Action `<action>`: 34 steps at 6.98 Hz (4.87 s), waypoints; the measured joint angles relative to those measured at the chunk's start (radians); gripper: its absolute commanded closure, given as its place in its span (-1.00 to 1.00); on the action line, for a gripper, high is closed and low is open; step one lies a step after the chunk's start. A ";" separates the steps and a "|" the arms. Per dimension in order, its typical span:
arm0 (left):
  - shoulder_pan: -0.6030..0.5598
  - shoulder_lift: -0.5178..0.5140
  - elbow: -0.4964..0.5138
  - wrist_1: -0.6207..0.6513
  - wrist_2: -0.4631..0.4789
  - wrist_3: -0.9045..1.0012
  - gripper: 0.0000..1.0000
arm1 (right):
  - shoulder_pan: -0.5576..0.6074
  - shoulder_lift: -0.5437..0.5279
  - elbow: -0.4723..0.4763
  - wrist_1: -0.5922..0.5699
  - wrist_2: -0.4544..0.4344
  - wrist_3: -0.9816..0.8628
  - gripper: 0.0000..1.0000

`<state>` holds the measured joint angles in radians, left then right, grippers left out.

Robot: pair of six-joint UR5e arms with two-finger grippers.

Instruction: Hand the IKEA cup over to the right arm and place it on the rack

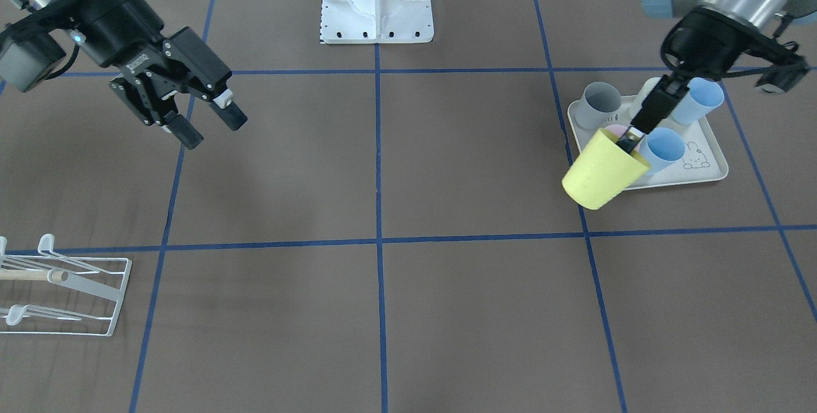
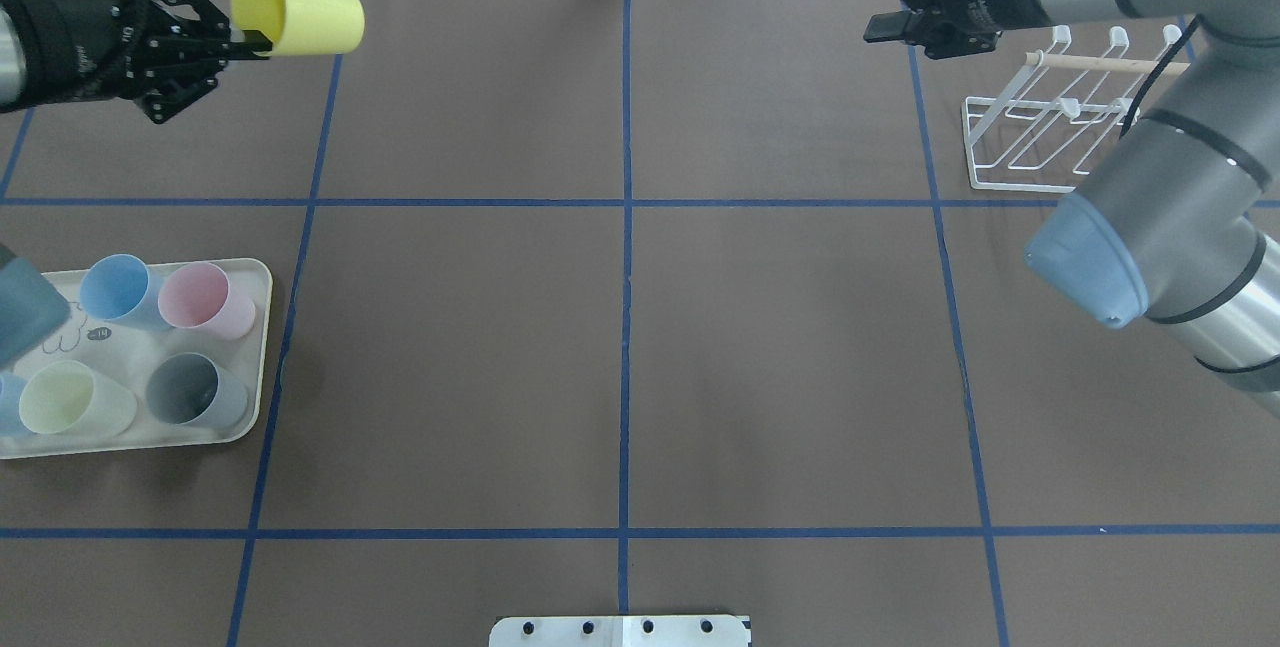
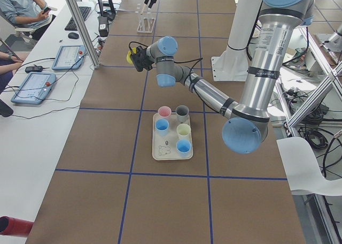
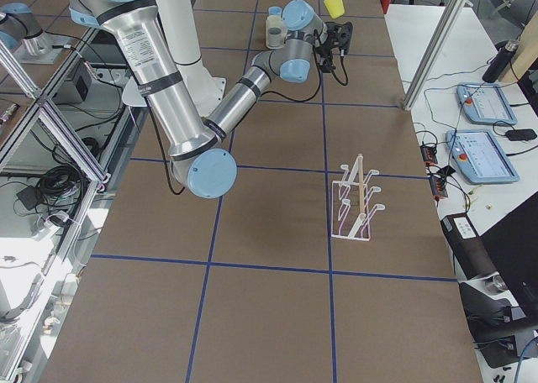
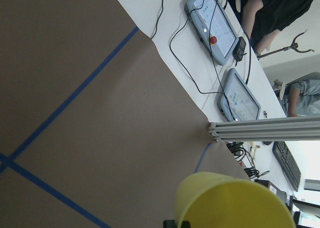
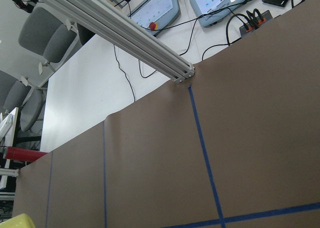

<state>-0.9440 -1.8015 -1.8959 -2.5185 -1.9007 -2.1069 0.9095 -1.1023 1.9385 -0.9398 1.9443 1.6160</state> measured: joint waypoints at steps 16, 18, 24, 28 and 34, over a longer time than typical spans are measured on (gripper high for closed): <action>0.418 -0.245 0.091 -0.501 0.592 -0.717 1.00 | -0.301 0.148 -0.084 0.366 -0.470 0.367 -1.00; 0.430 -0.249 0.092 -0.500 0.592 -0.715 1.00 | -0.302 0.148 -0.084 0.366 -0.472 0.368 -0.99; 0.446 -0.271 0.089 -0.498 0.595 -0.713 1.00 | -0.301 0.148 -0.087 0.365 -0.485 0.371 0.25; 0.450 -0.271 0.088 -0.496 0.593 -0.711 -1.00 | -0.299 0.145 -0.088 0.365 -0.485 0.425 1.00; 0.448 -0.262 0.074 -0.500 0.581 -0.571 -1.00 | -0.164 0.126 -0.100 0.361 -0.459 0.405 1.00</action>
<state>-0.4965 -2.0635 -1.8219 -3.0184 -1.3194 -2.6774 0.7450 -0.9760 1.8381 -0.5793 1.4853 2.0215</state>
